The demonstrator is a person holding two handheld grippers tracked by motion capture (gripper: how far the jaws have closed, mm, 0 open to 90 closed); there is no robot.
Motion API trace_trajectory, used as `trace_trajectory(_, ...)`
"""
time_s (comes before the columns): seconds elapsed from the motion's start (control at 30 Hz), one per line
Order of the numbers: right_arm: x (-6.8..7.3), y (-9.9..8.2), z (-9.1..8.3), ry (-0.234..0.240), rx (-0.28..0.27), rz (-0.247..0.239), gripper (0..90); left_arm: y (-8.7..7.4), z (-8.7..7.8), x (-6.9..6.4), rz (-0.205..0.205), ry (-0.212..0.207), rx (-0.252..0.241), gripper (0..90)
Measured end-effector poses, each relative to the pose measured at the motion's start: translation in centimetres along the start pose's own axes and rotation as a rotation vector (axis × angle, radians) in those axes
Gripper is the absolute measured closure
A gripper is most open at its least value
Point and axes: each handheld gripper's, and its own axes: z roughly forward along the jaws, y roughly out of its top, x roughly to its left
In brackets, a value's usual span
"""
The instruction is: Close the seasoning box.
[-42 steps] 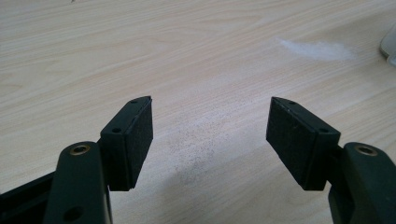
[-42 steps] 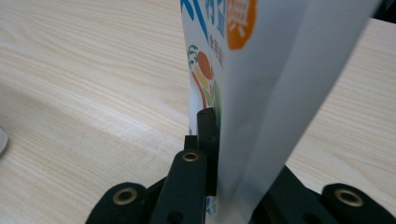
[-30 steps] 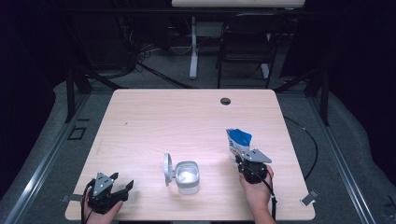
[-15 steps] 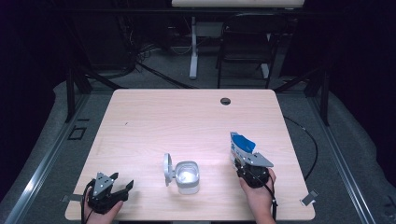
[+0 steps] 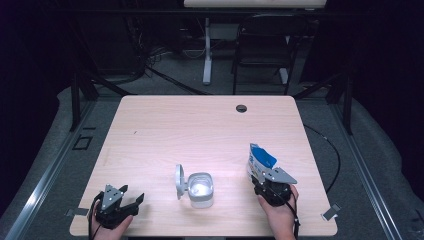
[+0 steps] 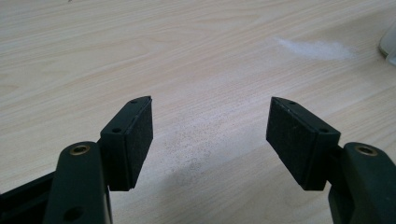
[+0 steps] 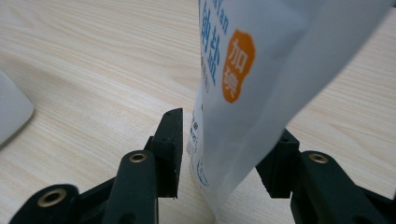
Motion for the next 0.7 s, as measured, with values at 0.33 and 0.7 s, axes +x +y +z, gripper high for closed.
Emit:
trace_trajectory(0.33, 0.5, -0.3, -1.5, 0.016, -0.02, -0.015, 50.8, 0.0, 0.5, -0.5, 0.01, -0.013, 0.008, 32.7)
trace_trajectory(0.7, 0.4, -1.0, -2.9, -0.009, -0.034, -0.031, 49.5, 0.0, 0.3, -0.3, -0.004, -0.026, 0.004, 33.1)
